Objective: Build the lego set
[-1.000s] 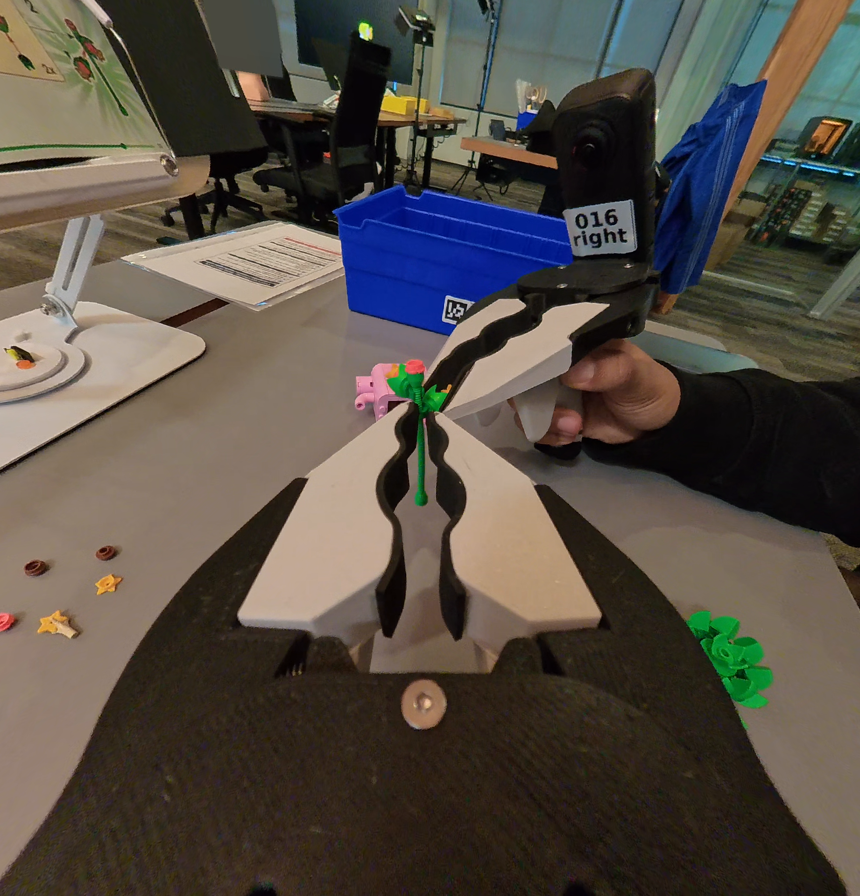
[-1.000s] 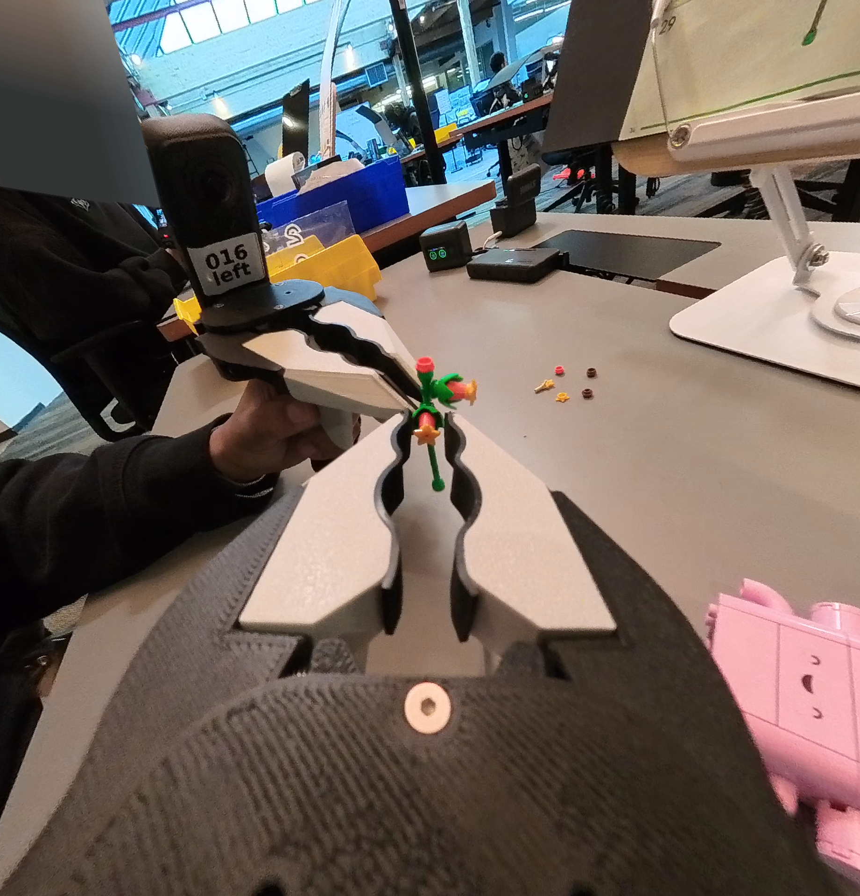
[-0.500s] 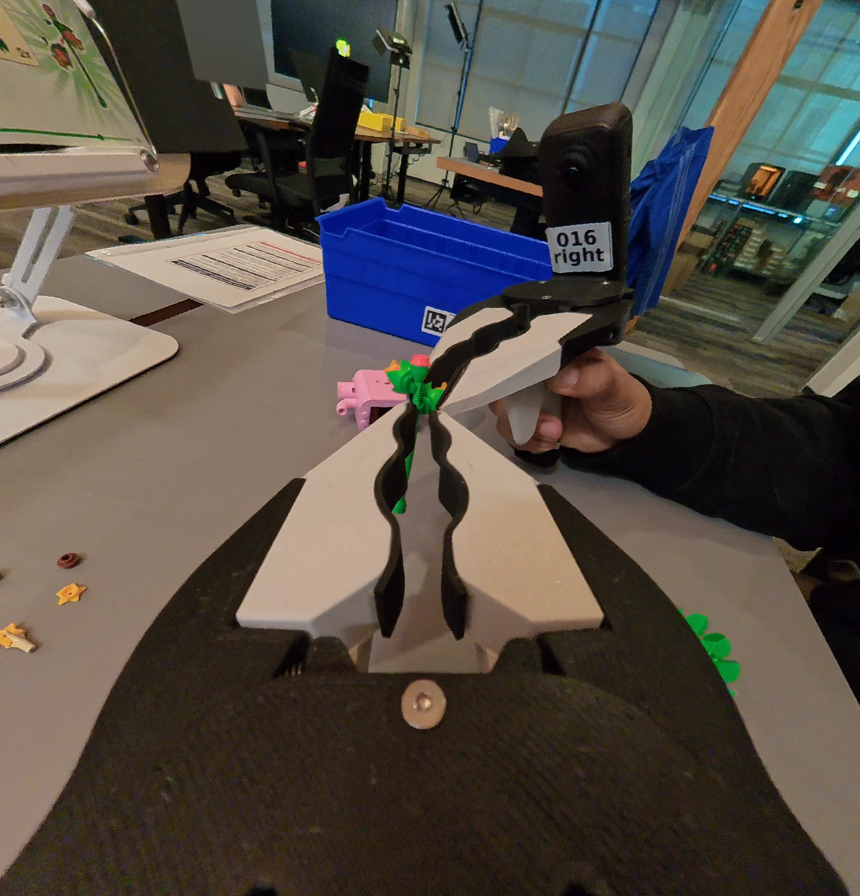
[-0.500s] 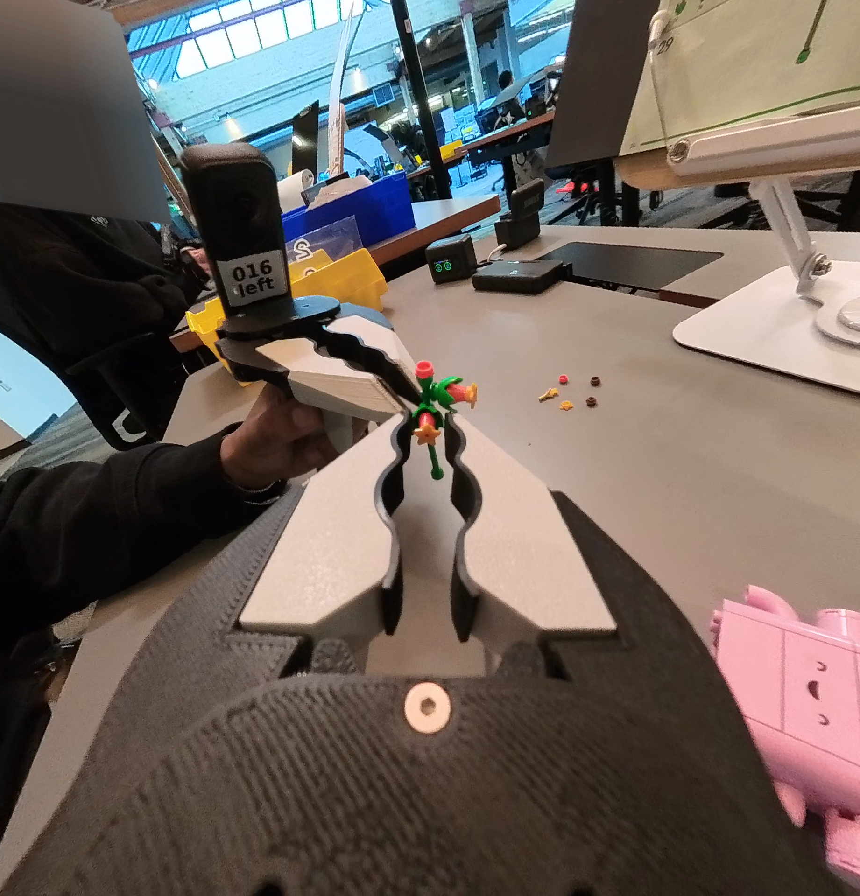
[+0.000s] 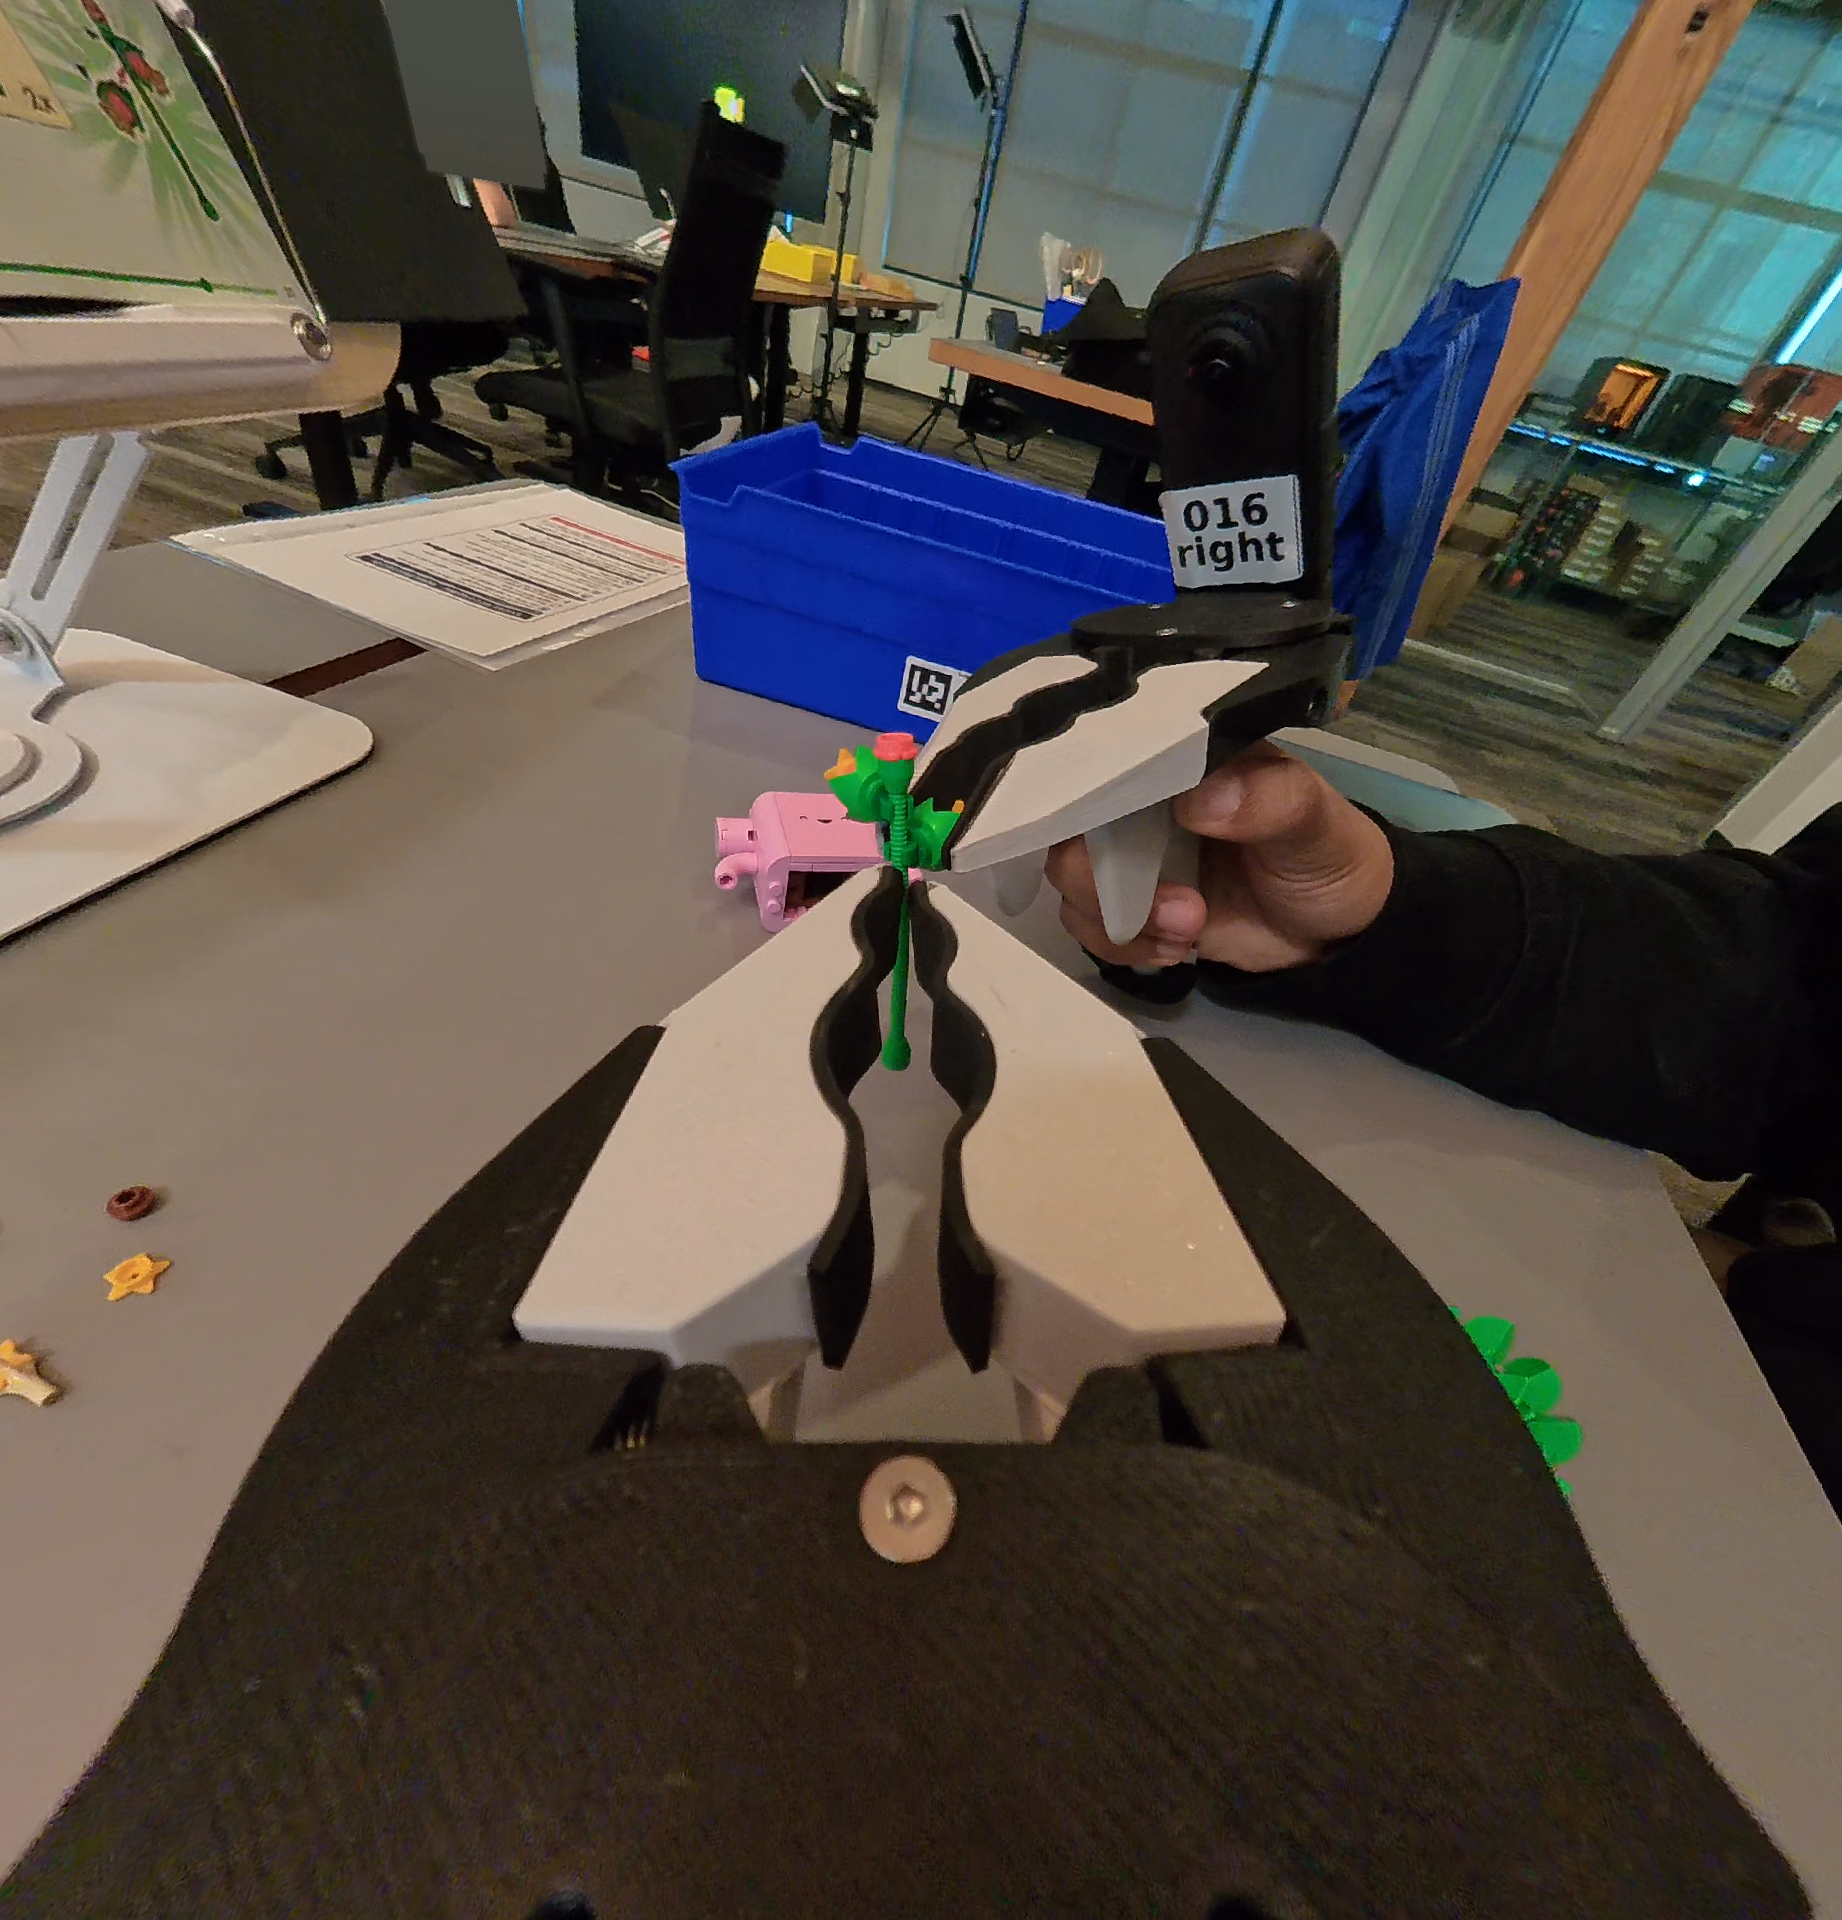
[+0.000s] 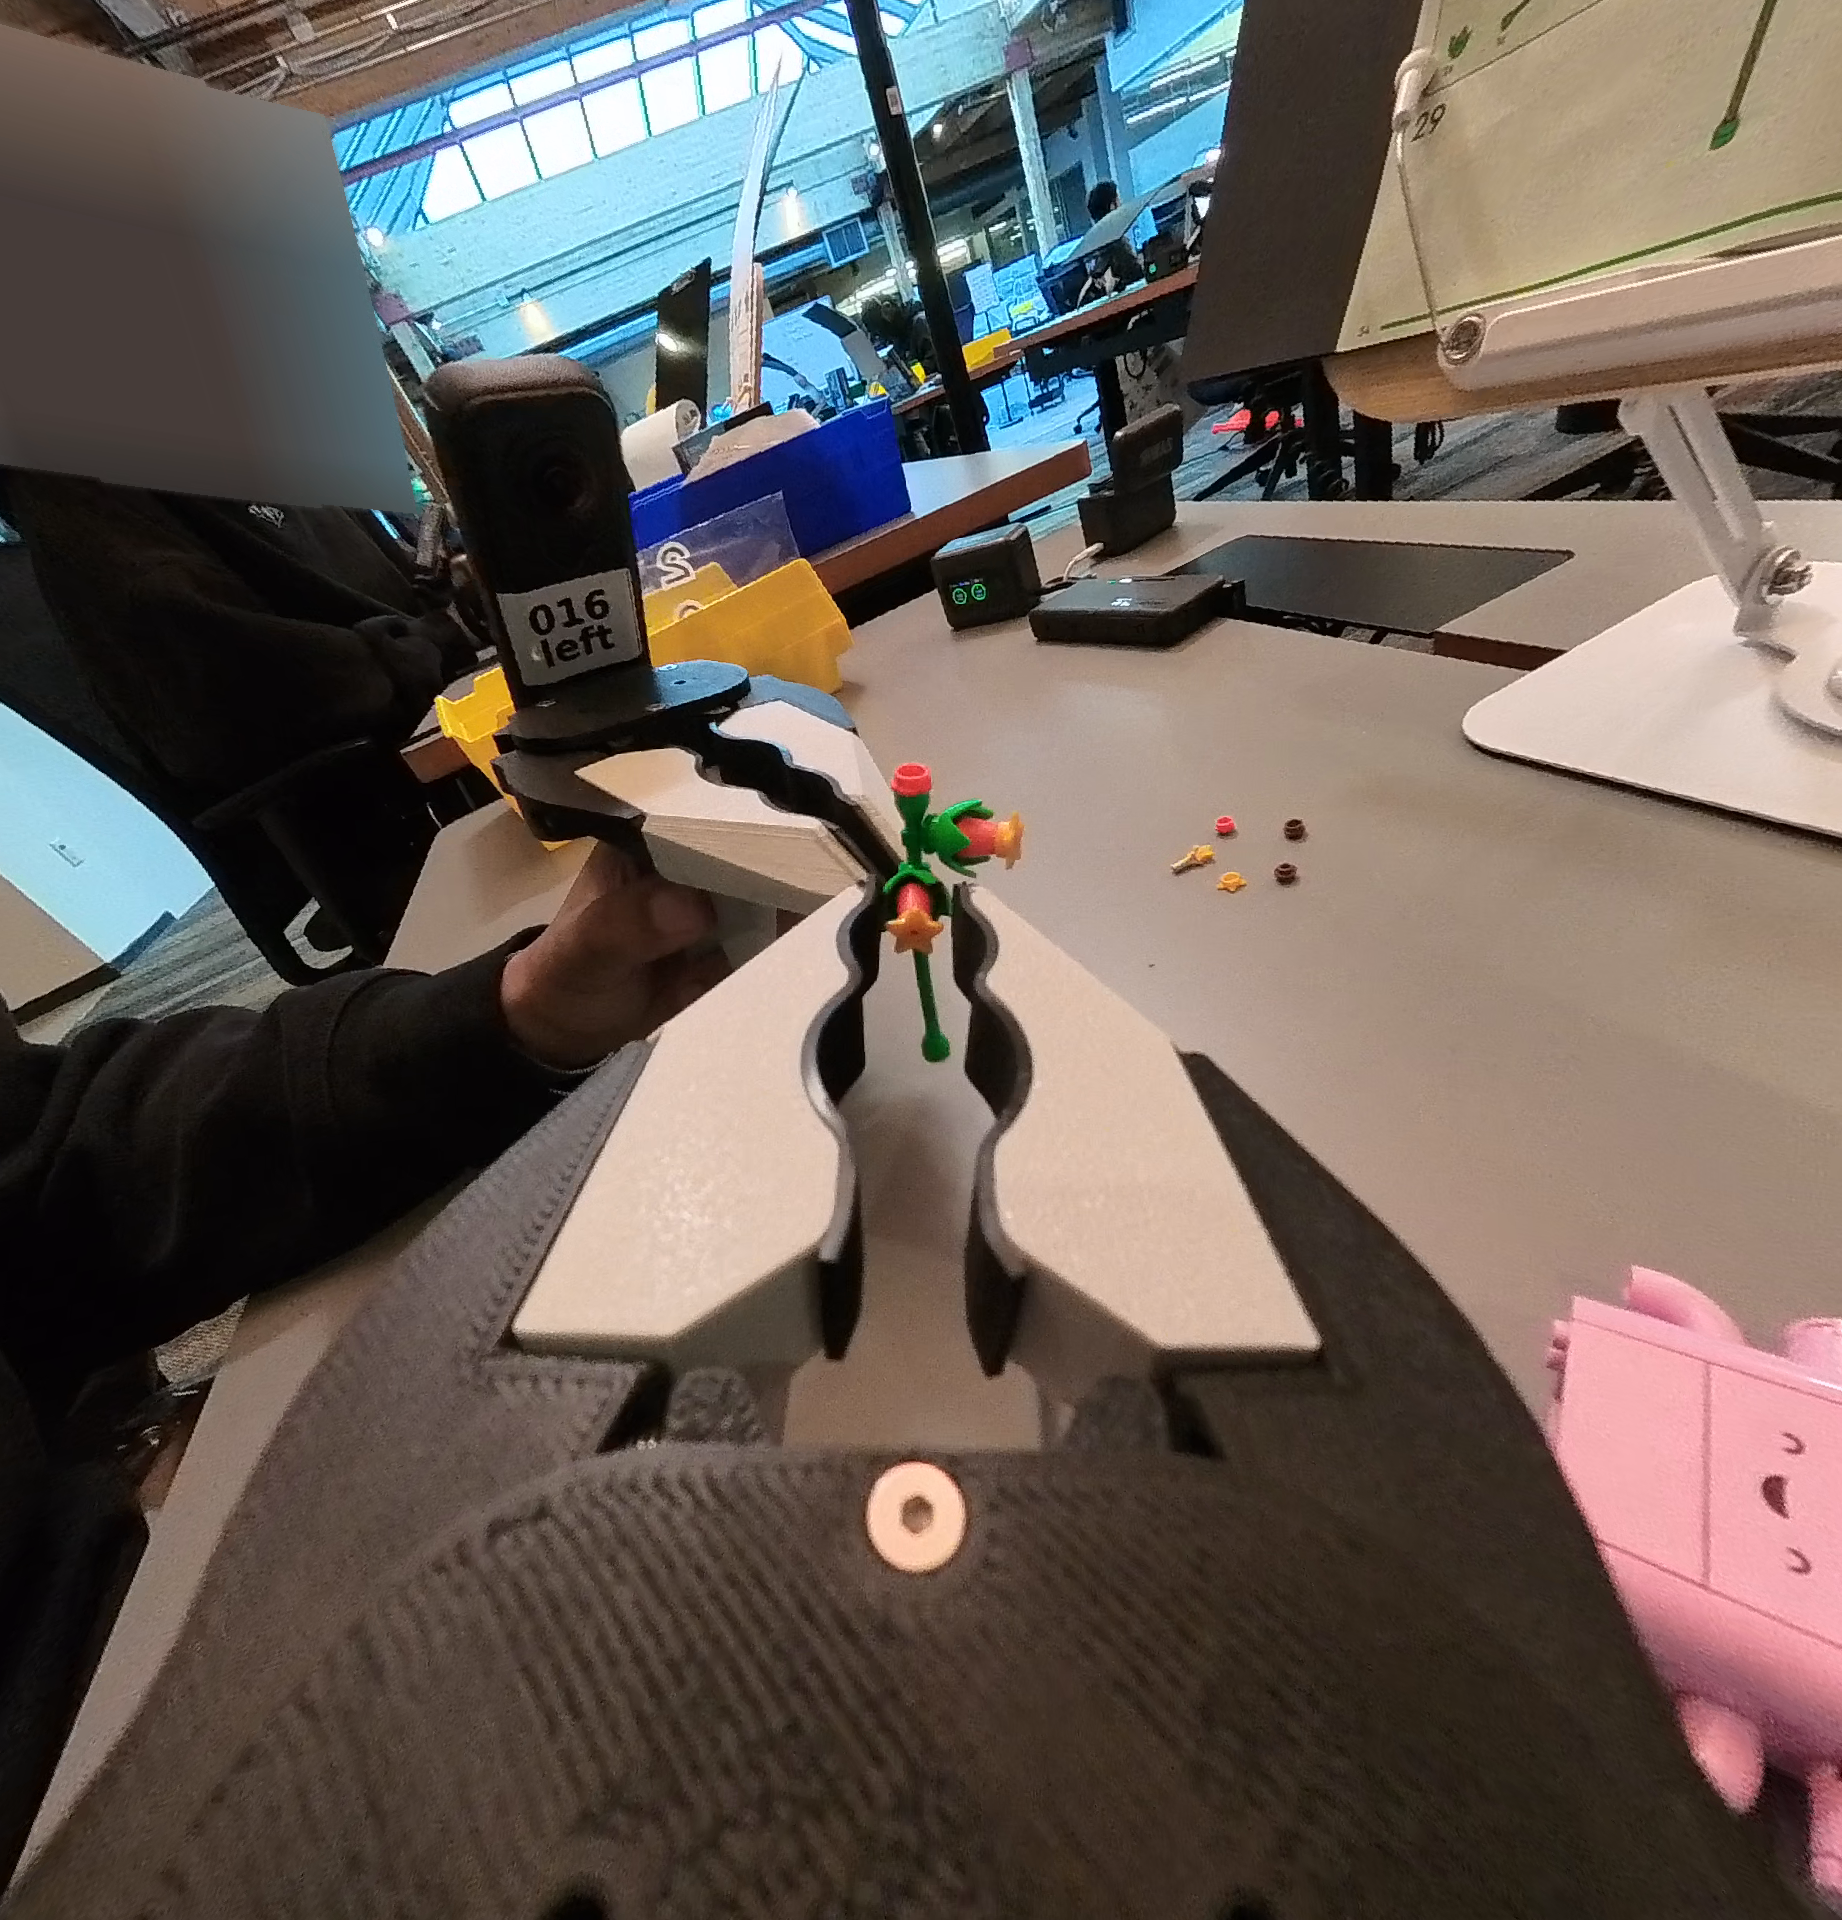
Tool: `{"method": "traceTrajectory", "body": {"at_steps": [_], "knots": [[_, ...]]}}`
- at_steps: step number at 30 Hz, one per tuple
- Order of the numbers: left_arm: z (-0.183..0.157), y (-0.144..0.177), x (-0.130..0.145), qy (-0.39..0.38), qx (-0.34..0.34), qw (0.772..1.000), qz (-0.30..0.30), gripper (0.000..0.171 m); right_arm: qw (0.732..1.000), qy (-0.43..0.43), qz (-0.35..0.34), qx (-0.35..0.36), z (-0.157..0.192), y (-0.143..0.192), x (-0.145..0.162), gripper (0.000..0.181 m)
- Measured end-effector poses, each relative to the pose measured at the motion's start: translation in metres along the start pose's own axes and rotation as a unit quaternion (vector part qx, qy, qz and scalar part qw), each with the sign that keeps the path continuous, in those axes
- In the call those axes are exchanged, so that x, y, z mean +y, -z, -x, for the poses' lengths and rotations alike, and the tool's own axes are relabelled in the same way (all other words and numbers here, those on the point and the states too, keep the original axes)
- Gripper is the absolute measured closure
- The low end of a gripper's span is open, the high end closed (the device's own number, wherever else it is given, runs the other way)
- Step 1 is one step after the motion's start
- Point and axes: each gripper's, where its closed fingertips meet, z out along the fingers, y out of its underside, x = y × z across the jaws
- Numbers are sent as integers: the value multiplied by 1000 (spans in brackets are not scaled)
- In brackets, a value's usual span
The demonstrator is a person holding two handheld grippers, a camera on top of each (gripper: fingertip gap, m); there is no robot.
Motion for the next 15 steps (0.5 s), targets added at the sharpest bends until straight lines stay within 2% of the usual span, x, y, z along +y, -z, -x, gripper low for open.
{"method": "traceTrajectory", "body": {"at_steps": [15], "knots": [[-1,2,-4,12,10,1000,-12,171,1000,5,1,-4,2,-1,1,170]]}}
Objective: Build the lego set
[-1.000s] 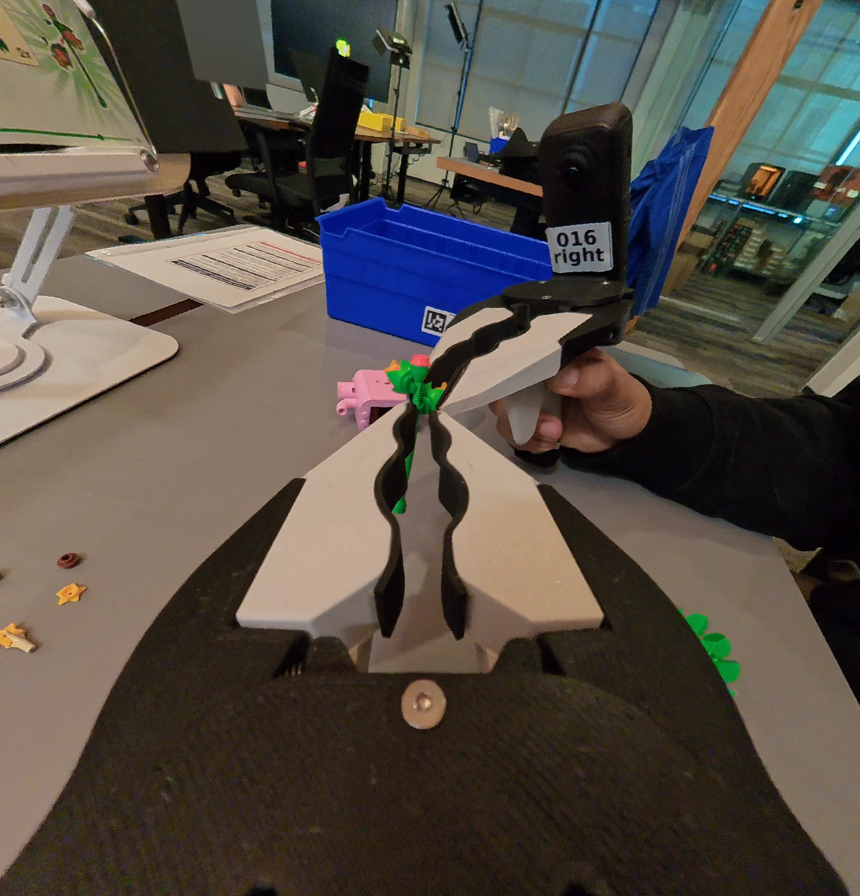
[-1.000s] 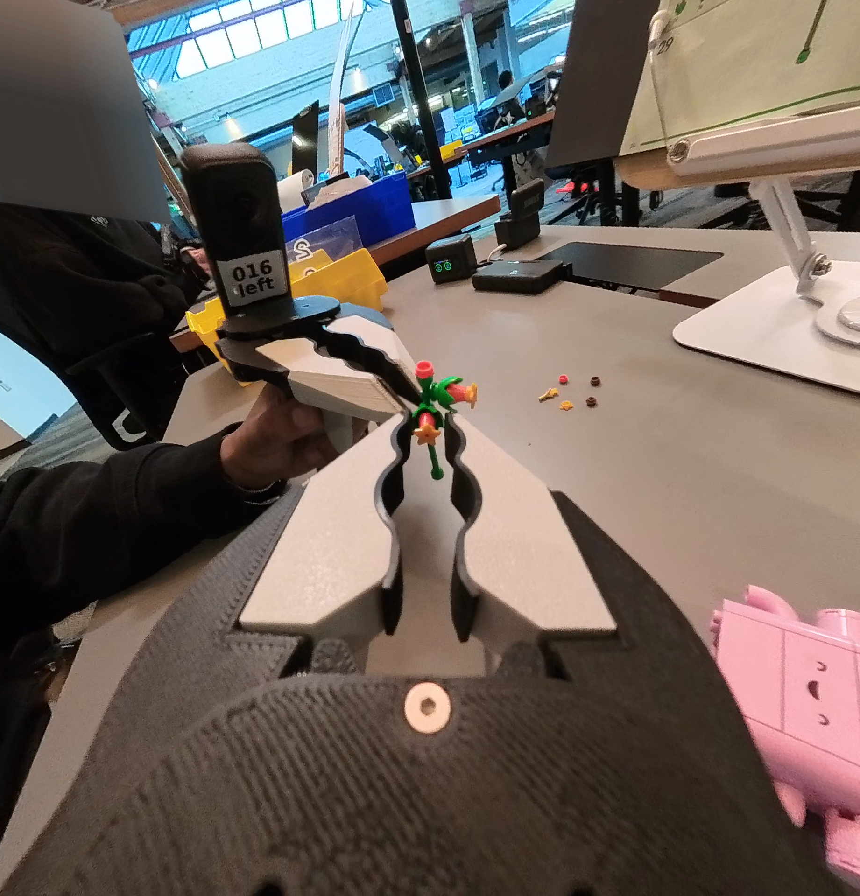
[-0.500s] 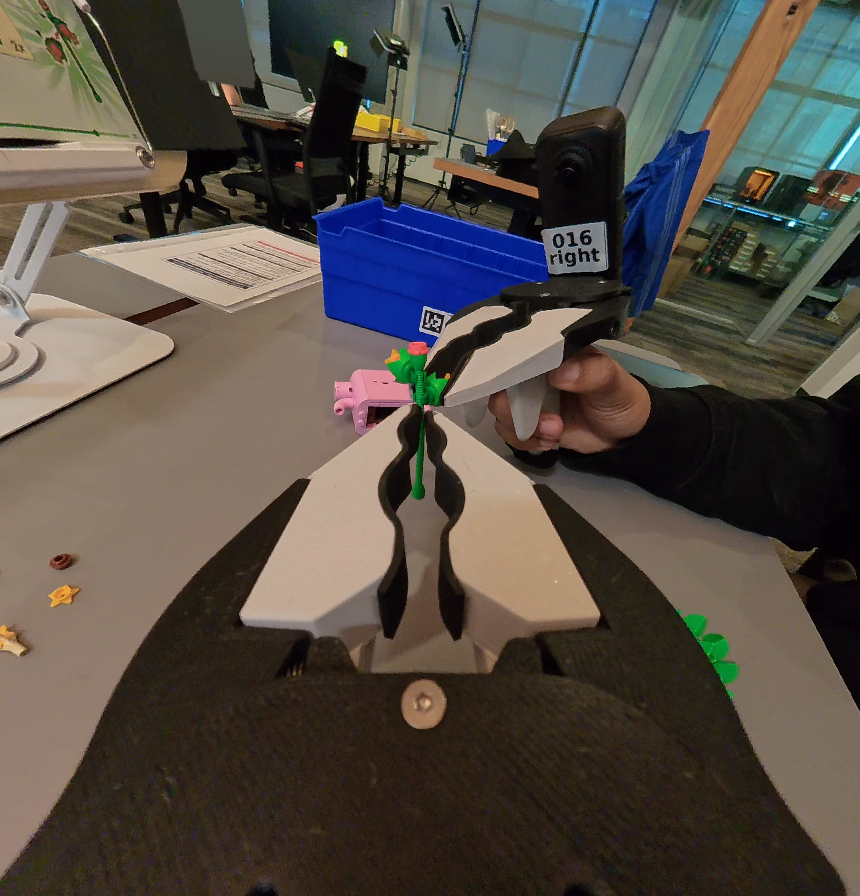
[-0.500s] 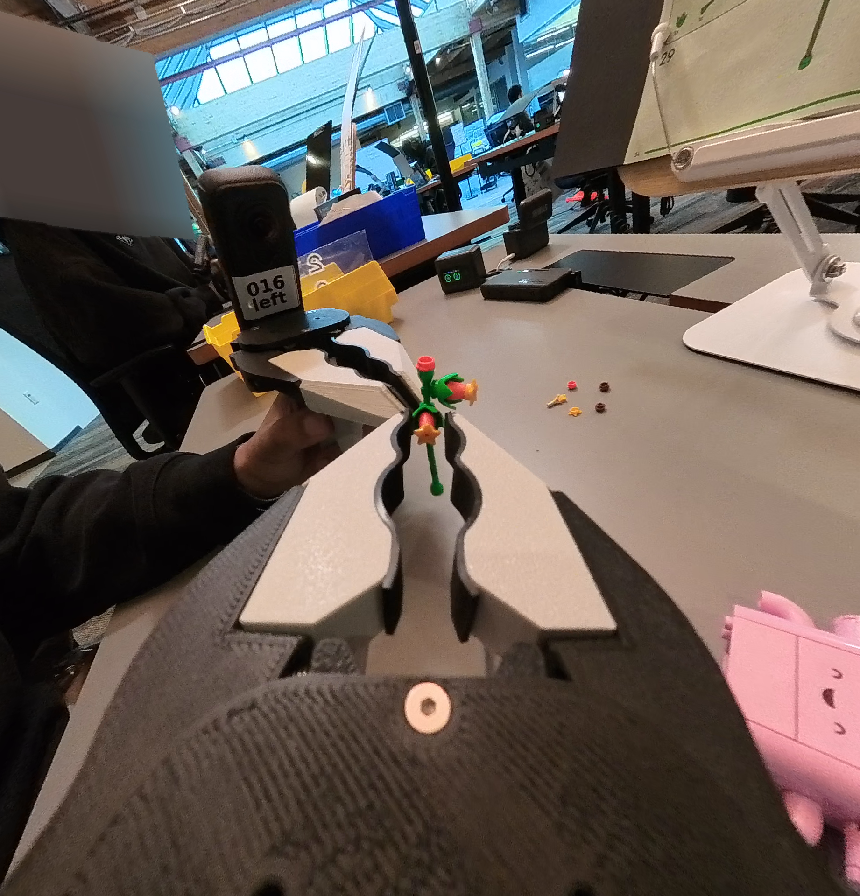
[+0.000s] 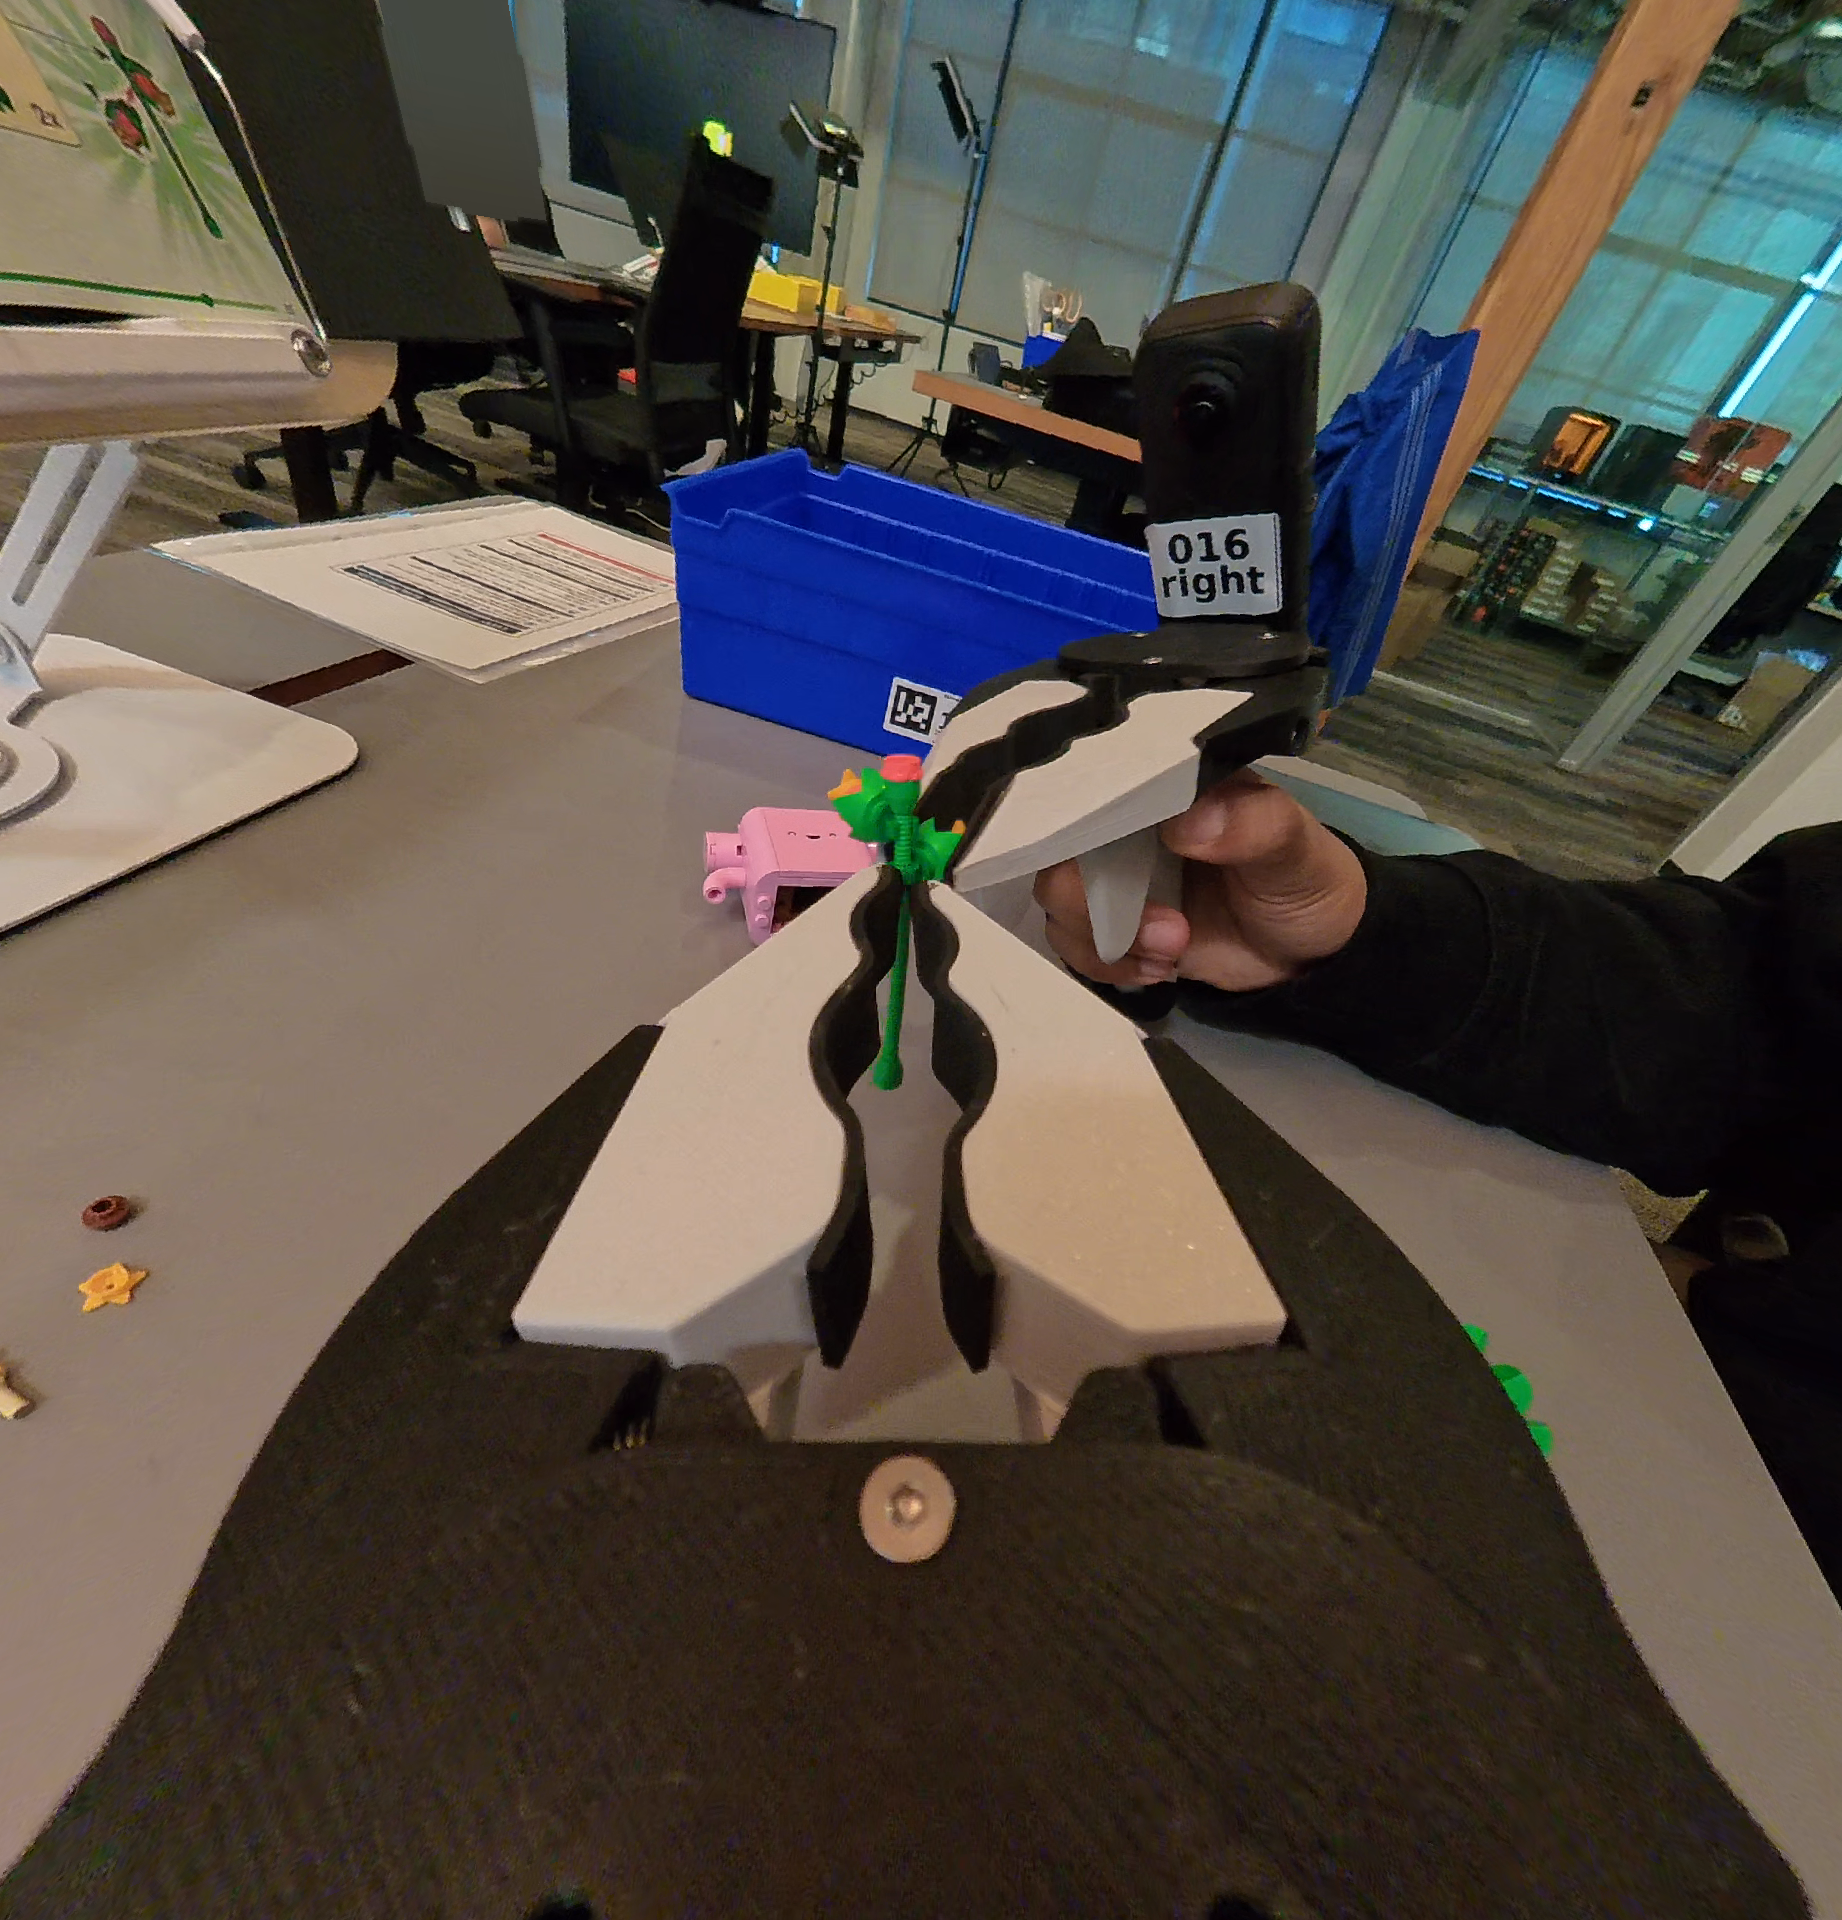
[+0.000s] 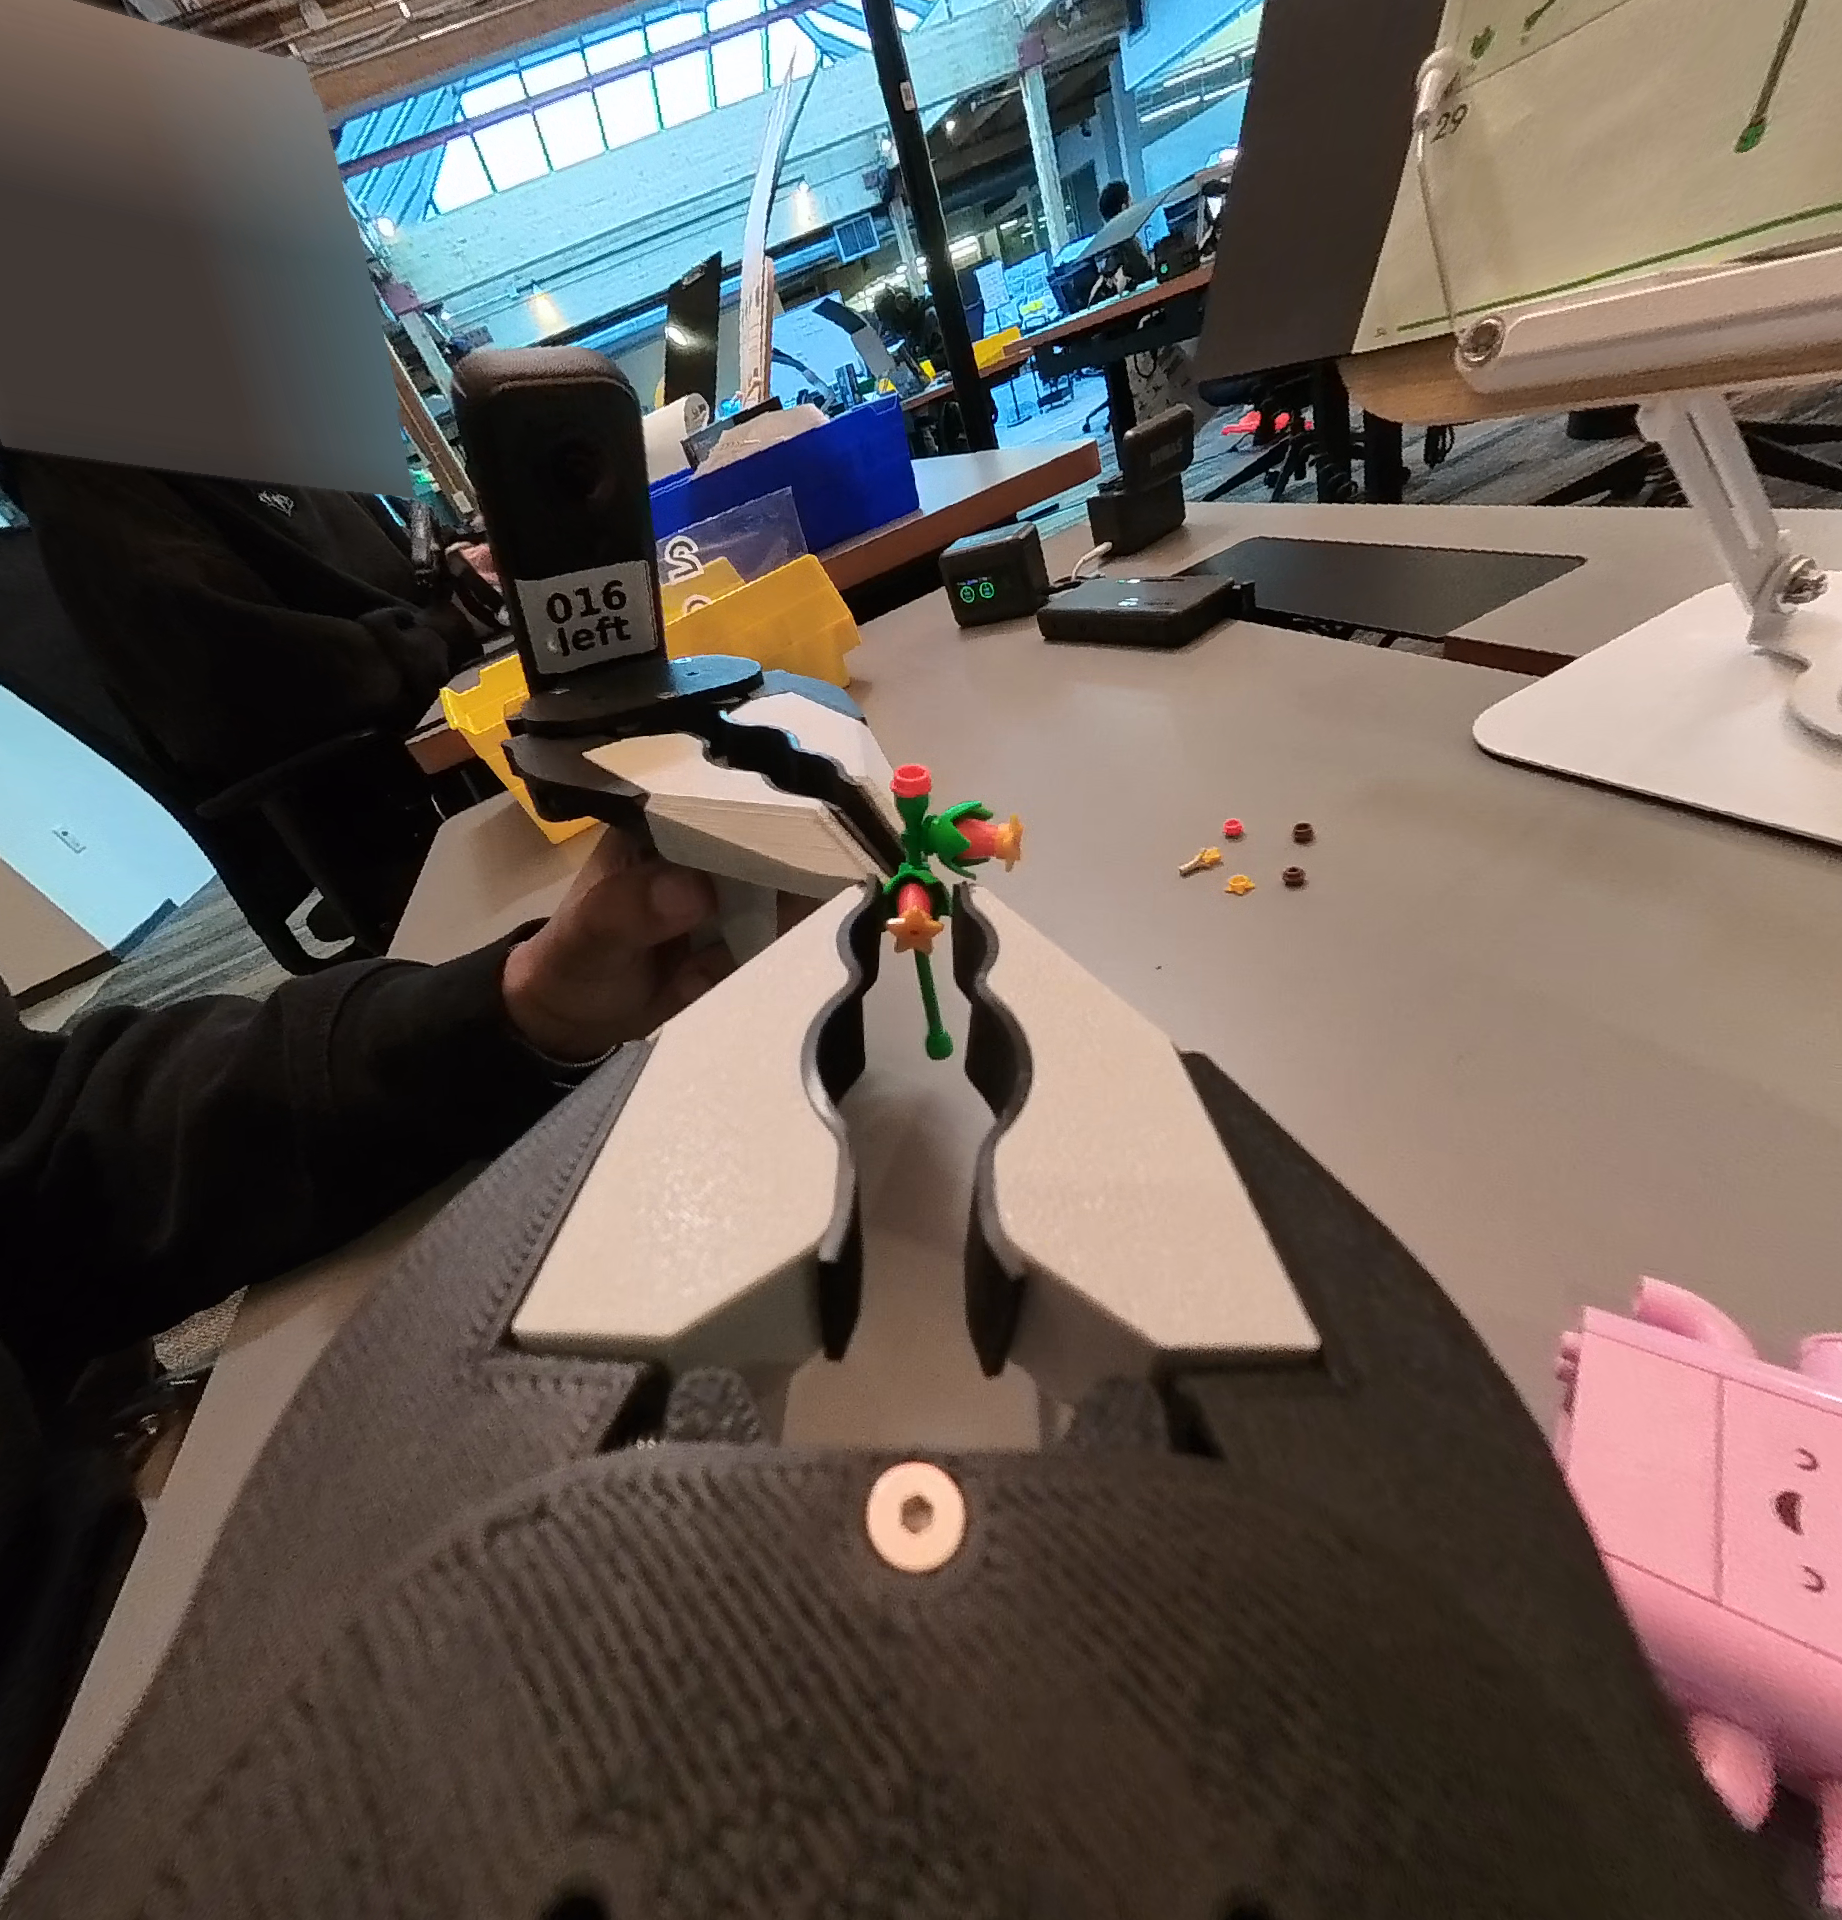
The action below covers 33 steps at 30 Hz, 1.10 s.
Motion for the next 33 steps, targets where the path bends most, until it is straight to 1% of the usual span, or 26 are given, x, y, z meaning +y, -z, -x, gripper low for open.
{"method": "traceTrajectory", "body": {"at_steps": [12,26,30,33], "knots": [[-1,0,-1,-4,-4,1000,-5,171,1000,-4,-3,-2,0,0,-1,170],[-1,0,2,-9,0,1000,7,170,1000,-6,2,-6,-1,0,2,170],[-1,0,1,24,19,1000,-2,161,1000,-8,-3,-14,0,2,1,170],[-2,3,-3,60,47,997,-20,161,1000,-14,-8,-23,1,3,0,169]]}}
